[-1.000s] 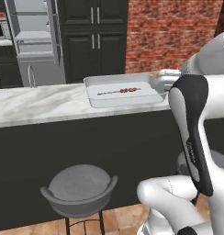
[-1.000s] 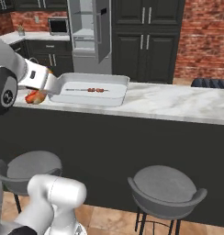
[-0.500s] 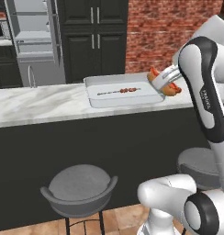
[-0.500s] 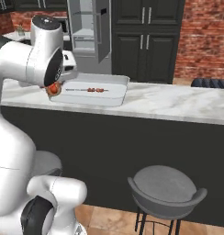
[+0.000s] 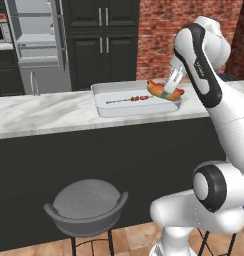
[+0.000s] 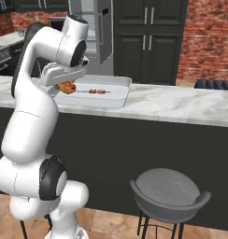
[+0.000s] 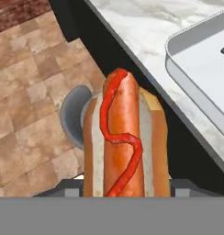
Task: Place the cold items (cucumber and squash) from the fridge in one tupperware on the dining counter. Place the warm items (kebab skewer and hot dog) in the stove area in another tupperware.
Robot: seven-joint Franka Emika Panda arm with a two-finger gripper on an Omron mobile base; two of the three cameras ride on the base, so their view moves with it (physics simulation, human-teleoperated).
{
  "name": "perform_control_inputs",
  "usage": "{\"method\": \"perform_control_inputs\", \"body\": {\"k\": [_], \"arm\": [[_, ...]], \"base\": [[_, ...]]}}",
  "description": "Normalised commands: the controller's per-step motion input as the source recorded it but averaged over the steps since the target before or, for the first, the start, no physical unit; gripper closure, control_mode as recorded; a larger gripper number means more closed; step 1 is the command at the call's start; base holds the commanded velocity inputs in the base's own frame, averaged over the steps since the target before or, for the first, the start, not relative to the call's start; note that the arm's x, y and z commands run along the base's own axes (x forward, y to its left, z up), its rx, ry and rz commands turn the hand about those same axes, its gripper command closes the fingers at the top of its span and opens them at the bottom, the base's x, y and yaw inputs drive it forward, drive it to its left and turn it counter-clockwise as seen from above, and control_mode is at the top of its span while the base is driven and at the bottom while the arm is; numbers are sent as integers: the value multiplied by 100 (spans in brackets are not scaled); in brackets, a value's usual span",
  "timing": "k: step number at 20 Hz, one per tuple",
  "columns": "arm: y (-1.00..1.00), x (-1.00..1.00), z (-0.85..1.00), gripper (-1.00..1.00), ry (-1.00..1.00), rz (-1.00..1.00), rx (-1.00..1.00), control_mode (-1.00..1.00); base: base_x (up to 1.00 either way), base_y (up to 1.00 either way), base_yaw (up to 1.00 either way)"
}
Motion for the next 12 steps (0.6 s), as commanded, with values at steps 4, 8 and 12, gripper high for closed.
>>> {"method": "perform_control_inputs", "body": {"k": [4, 8, 12], "arm": [[0, 85, -28, 100, 12, 26, -2, -100], [0, 42, -40, 100, -13, 13, -15, -100], [0, 32, -40, 100, -19, 8, -15, -100]], "base": [[0, 0, 0], [0, 0, 0], [0, 0, 0]]}}
